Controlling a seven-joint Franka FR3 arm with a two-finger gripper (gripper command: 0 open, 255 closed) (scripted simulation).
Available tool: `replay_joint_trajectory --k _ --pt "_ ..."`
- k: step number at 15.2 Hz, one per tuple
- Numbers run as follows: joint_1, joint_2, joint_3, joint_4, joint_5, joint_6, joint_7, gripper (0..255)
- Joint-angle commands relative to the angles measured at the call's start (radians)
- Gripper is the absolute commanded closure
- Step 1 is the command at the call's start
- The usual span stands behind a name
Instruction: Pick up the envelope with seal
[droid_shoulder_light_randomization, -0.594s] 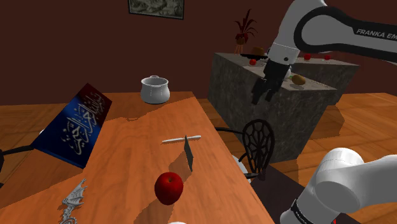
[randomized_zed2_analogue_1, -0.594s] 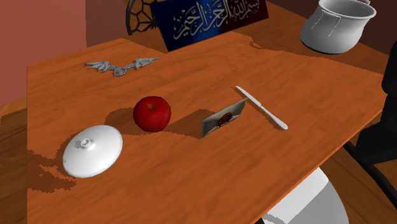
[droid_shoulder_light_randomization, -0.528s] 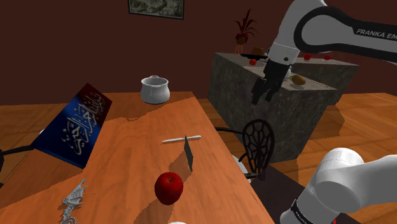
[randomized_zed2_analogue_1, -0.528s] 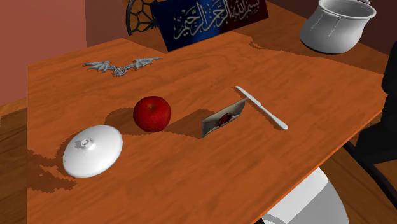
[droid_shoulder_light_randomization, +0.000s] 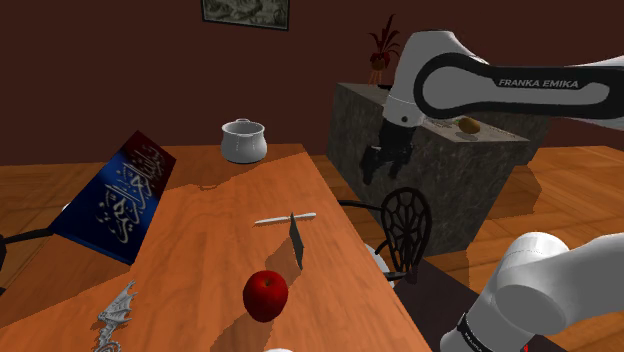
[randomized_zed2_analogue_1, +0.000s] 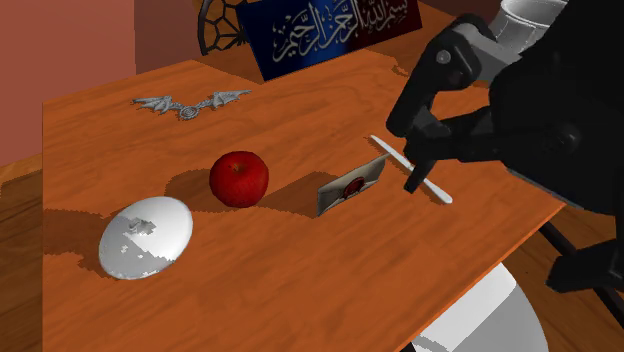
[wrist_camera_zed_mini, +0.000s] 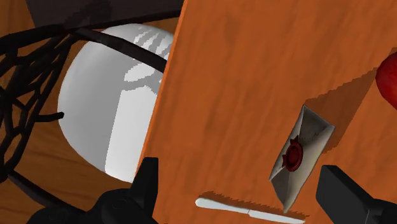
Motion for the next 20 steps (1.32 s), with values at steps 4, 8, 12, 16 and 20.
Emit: replay_joint_trajectory --k 4,8,12,16,20 --pt "-0.001 0.146 0.087 -0.001 0.021 0.131 0.129 0" --pt "-0.007 0.281 0.151 0.022 0.017 0.226 0.234 0" --pt "-0.017 0.431 0.209 0.068 -0.01 0.31 0.346 0" --pt "-0.023 0.594 0.254 0.137 -0.064 0.378 0.468 0" --pt "-0.014 0.763 0.275 0.228 -0.138 0.424 0.593 0"
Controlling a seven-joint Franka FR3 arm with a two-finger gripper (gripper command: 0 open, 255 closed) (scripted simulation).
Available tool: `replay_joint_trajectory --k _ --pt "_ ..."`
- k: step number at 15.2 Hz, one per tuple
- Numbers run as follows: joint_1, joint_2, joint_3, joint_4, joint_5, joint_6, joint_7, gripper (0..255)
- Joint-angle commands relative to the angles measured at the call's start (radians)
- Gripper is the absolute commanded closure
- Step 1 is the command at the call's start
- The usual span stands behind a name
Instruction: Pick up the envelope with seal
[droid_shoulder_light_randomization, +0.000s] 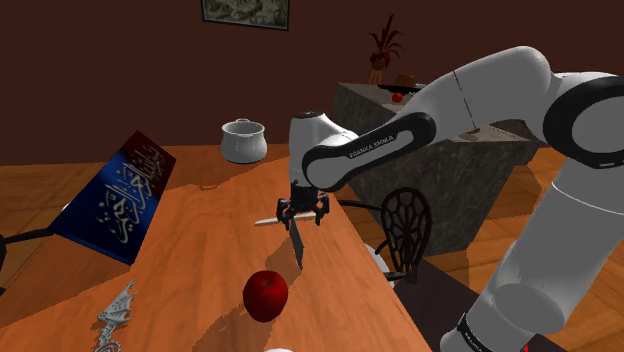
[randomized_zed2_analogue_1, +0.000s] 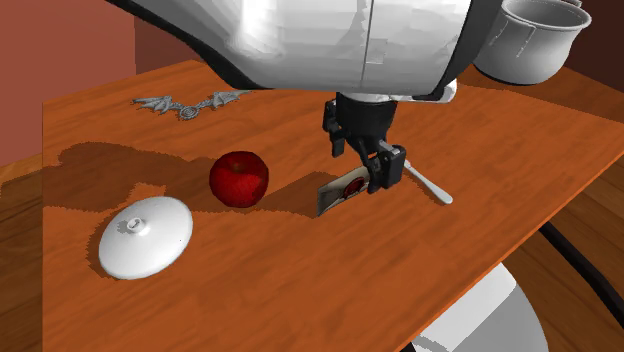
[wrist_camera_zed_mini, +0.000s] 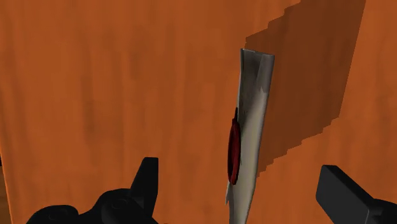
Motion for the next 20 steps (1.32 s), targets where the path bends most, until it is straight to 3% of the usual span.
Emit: replay_joint_trajectory --k 1,10,11,20 --pt "0.006 0.047 0.004 0.015 -0.022 0.024 0.039 0" --pt "0.011 0.103 -0.001 -0.016 -0.053 0.107 0.062 0" --pt "0.011 0.104 -0.001 -0.015 -0.054 0.107 0.062 255" --pt "0.011 0.103 -0.001 -0.016 -0.053 0.107 0.062 255"
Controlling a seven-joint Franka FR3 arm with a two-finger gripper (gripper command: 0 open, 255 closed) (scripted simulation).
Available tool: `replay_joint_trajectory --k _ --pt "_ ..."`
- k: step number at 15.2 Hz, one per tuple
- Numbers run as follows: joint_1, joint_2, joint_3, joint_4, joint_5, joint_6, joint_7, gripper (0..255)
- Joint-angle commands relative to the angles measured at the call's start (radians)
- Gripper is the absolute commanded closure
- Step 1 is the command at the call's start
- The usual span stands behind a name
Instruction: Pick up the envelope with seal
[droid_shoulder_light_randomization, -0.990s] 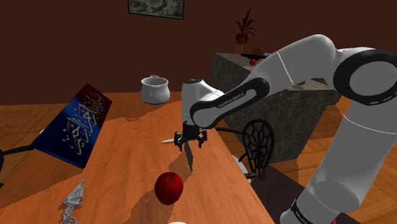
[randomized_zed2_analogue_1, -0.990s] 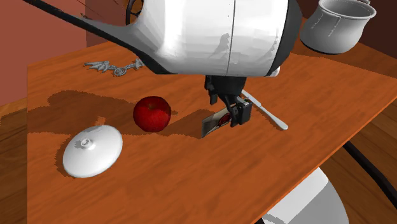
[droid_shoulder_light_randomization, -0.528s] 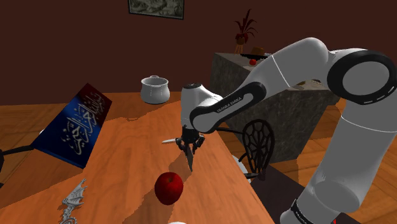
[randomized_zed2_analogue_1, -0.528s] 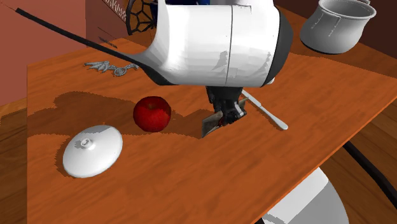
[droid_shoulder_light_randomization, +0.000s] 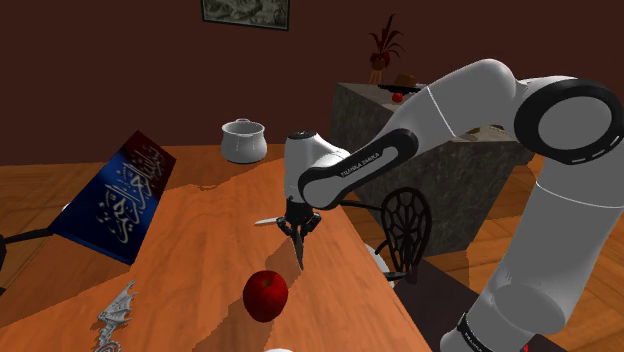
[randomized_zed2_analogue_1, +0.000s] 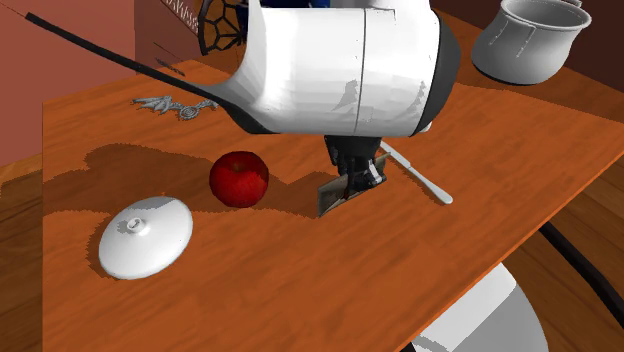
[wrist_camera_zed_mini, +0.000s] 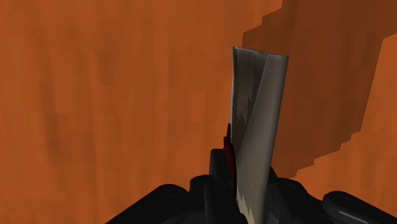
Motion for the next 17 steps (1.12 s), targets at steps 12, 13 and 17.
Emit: replay_joint_trajectory --k 12,13,17 --pt "-0.006 -0.095 0.006 0.064 0.051 -0.152 -0.04 255" --pt "-0.006 -0.102 0.006 0.071 0.054 -0.165 -0.042 255" --pt "-0.006 -0.116 0.005 0.086 0.061 -0.193 -0.047 255"
